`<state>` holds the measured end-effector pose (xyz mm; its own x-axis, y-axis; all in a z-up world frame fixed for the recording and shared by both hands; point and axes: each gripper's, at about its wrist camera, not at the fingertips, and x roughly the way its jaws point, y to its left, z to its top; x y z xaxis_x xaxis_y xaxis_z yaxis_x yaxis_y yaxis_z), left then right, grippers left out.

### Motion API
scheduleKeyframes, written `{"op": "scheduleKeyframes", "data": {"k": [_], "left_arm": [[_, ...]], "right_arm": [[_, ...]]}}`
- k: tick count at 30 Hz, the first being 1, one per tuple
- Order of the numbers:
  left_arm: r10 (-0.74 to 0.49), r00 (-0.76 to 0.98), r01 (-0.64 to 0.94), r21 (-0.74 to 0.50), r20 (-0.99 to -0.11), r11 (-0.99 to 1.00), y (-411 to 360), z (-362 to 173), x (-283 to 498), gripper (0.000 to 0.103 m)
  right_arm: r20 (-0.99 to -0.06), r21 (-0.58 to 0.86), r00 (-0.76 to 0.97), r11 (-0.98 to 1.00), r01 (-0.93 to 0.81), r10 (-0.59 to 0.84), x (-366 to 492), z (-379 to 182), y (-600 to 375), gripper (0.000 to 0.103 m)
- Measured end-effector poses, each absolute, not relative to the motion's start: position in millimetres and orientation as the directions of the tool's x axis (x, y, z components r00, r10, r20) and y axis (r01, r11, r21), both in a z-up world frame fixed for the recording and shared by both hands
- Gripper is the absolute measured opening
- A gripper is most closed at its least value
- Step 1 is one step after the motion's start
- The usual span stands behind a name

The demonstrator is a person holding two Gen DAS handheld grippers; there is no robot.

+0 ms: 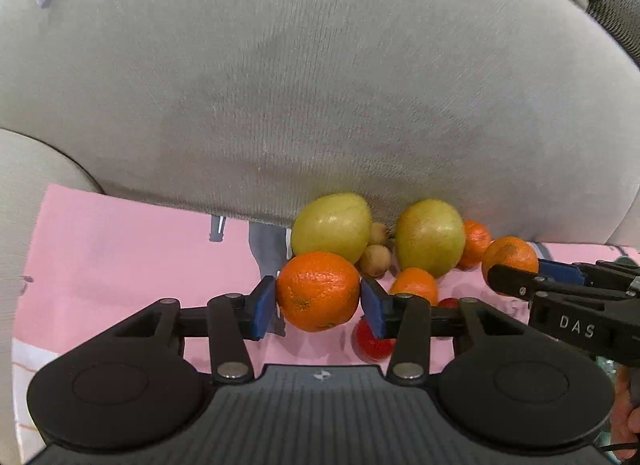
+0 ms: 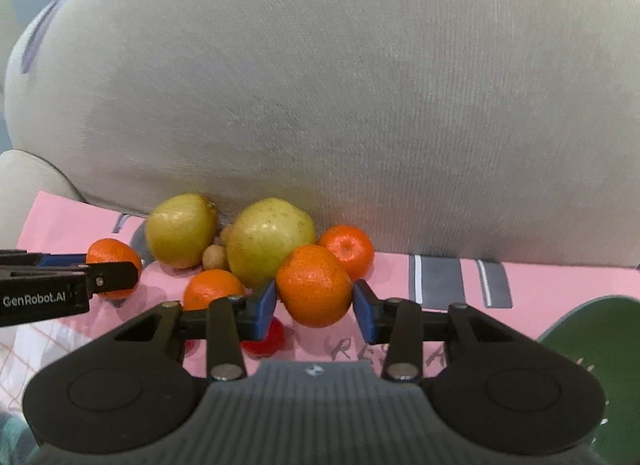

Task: Organize fruits
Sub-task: 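Carry mandarins over the green colander and open both grippers to drop them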

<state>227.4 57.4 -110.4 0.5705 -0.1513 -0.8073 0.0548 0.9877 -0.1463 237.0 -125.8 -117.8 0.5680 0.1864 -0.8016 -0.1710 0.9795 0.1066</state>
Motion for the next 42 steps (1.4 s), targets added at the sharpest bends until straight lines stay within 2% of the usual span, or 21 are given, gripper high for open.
{"op": "scheduleKeyframes", "data": {"k": [11, 22, 29, 42], "left_arm": [[-0.204, 0.607, 0.14, -0.149, -0.768, 0.979, 16.8, -50.0, 175.1, 0.052], [-0.365, 0.572, 0.333, -0.199, -0.735, 0.922, -61.1, -20.6, 127.7, 0.052], [-0.464, 0.497, 0.463, -0.228, -0.734, 0.857, -110.1, -16.8, 109.1, 0.052], [-0.431, 0.397, 0.557, -0.16, -0.811, 0.815, -175.6, -34.5, 108.4, 0.052]], "right_arm": [[-0.752, 0.077, 0.617, 0.96, -0.268, 0.233, 174.7, -61.3, -144.9, 0.039], [-0.745, 0.047, 0.636, 0.967, -0.251, 0.202, 109.9, -31.0, -208.3, 0.039], [-0.768, 0.027, 0.614, 0.966, -0.257, 0.184, 92.6, -37.7, -246.2, 0.039], [-0.831, 0.003, 0.523, 0.942, -0.336, 0.189, 95.5, -72.4, -289.1, 0.039]]}}
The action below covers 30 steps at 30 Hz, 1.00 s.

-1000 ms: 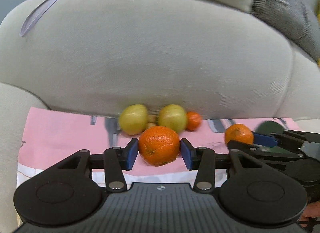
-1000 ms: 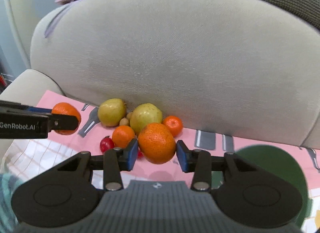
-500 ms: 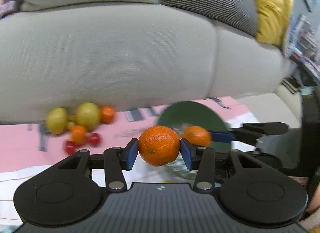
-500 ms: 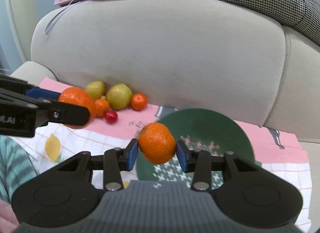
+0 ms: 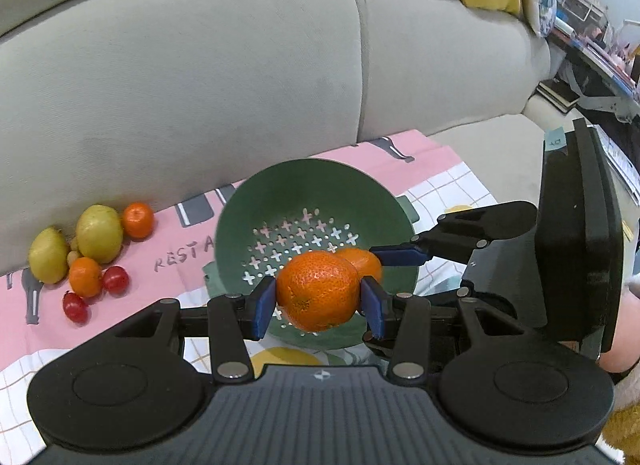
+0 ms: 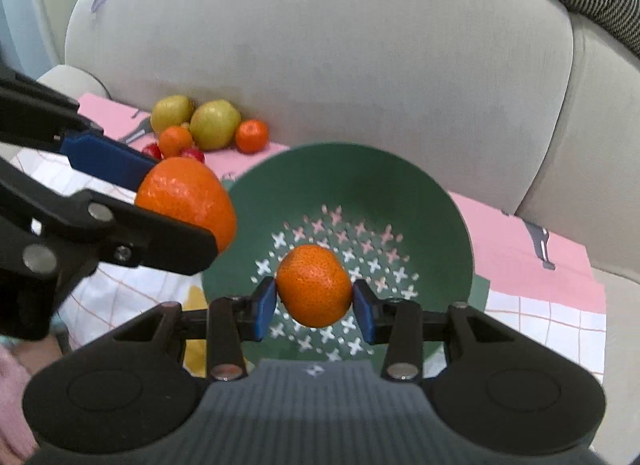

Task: Organize fruits
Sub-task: 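Carry mandarins over the green colander and open both grippers to drop them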

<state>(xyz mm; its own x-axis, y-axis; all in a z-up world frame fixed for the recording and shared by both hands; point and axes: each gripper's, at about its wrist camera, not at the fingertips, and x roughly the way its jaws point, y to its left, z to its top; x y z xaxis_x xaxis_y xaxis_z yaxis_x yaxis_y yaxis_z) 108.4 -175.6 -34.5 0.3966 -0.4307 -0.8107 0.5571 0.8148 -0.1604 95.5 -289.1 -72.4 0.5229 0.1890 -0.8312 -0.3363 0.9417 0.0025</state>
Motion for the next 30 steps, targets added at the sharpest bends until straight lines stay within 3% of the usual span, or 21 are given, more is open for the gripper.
{"op": "scheduleKeyframes", "data": {"k": [30], "left_arm": [[-0.372, 0.175, 0.655, -0.175, -0.911, 0.736, -214.4, -101.9, 162.0, 0.052]], "right_arm": [[-0.945, 0.004, 0.286, 0.878, -0.479, 0.161, 137.3, -132.9, -285.1, 0.039]]}}
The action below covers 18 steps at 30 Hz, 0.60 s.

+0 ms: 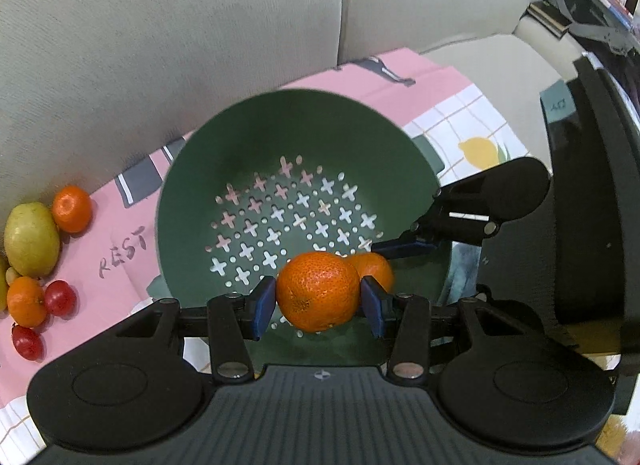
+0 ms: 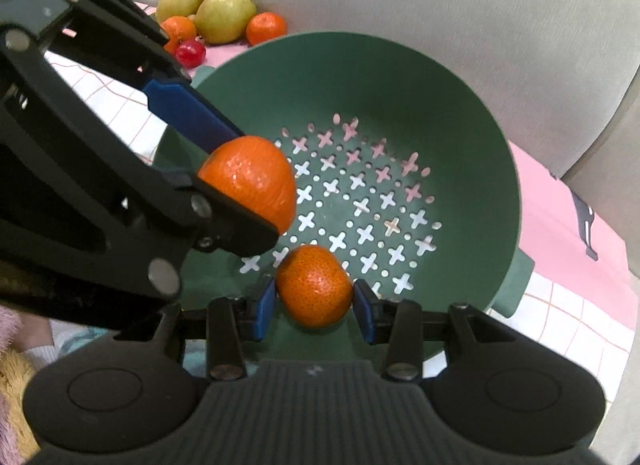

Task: Organize fruits
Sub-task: 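Carry mandarins over the green colander and open both grippers to drop them, then move both grippers back toward the fruit pile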

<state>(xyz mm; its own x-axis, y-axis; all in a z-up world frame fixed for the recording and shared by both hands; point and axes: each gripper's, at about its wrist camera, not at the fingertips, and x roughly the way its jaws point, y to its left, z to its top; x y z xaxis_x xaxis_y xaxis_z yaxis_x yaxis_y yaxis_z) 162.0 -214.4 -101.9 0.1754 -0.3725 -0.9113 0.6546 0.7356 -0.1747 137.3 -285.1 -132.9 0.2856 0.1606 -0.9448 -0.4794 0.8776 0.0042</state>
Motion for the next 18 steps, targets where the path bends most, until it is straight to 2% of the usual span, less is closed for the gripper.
{"op": "scheduleKeyframes", "data": {"k": [11, 12, 14, 18], "left_arm": [[-0.353, 0.154, 0.624, -0.186, -0.923, 0.759, -209.3, -112.1, 168.5, 0.053], [-0.363, 0.152, 0.618, -0.198, -0.919, 0.761, -208.1, -110.4, 168.5, 0.054], [-0.368, 0.169, 0.613, -0.195, -0.914, 0.766, -205.3, -105.3, 168.0, 0.061], [-0.366, 0.218, 0.62, -0.161, -0.905, 0.768, -198.7, -89.6, 163.1, 0.064]], "right_arm": [[-0.95, 0.003, 0.271, 0.874, -0.487, 0.155, 146.2, -132.4, -282.8, 0.041], [-0.949, -0.005, 0.277, 0.873, -0.487, 0.149, 146.7, -129.9, -282.3, 0.044], [-0.948, -0.023, 0.287, 0.872, -0.488, 0.136, 143.6, -123.1, -281.1, 0.049], [-0.942, -0.053, 0.314, 0.872, -0.486, 0.118, 140.3, -113.1, -278.0, 0.061]]}}
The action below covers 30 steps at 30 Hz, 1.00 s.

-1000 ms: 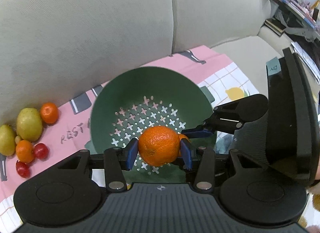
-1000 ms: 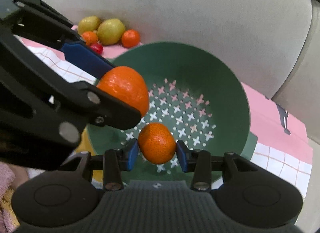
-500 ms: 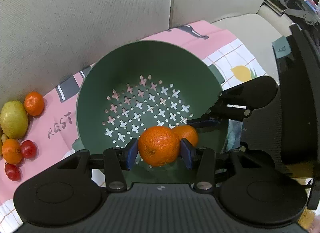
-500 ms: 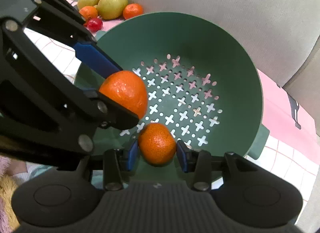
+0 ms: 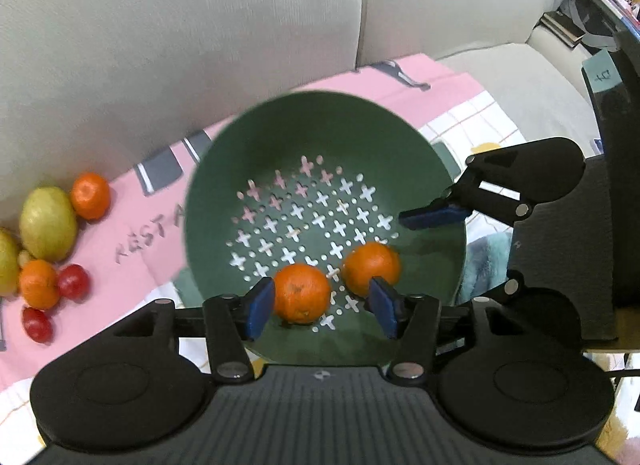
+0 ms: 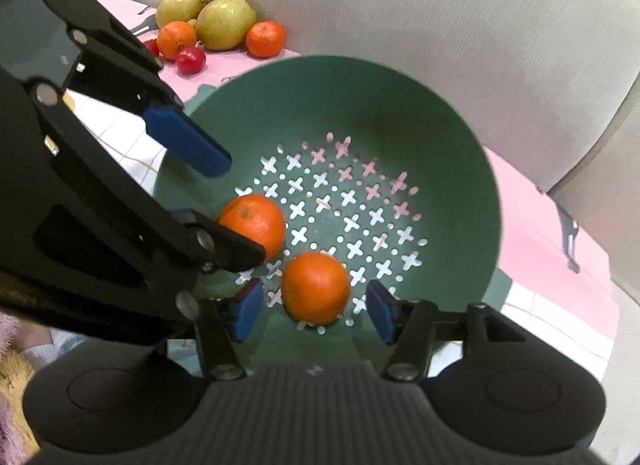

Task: Organize fruits
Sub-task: 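Move both grippers back toward the fruit pile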

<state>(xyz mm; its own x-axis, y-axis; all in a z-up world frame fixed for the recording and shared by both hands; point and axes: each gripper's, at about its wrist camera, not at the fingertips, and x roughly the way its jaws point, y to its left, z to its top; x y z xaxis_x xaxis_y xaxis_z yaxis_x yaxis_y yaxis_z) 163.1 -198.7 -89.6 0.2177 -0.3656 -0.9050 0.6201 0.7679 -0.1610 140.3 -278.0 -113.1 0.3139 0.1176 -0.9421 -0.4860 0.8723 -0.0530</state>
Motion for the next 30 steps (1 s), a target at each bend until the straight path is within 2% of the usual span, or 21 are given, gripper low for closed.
{"op": "scheduleKeyframes", "data": {"k": [6, 16, 20, 30], "left_arm": [[-0.38, 0.309, 0.601, -0.131, -0.872, 0.789, -176.0, -60.1, 151.6, 0.071], [-0.351, 0.467, 0.476, -0.104, -0.812, 0.873, -112.8, -23.6, 139.7, 0.076], [-0.325, 0.528, 0.404, -0.105, -0.785, 0.909, -82.3, -15.9, 136.9, 0.077], [-0.255, 0.672, 0.278, -0.083, -0.696, 0.957, -21.1, -6.7, 129.5, 0.077]], "right_arm": [[-0.911, -0.099, 0.4, 0.886, -0.453, 0.103, 131.9, -86.6, -272.1, 0.084], [-0.846, -0.053, 0.519, 0.952, -0.303, 0.118, 121.8, -45.7, -258.8, 0.088], [-0.805, -0.027, 0.582, 0.974, -0.225, 0.112, 112.8, -36.1, -248.4, 0.096], [-0.721, 0.127, 0.671, 0.985, -0.114, 0.171, 105.0, -25.4, -224.0, 0.095]]}}
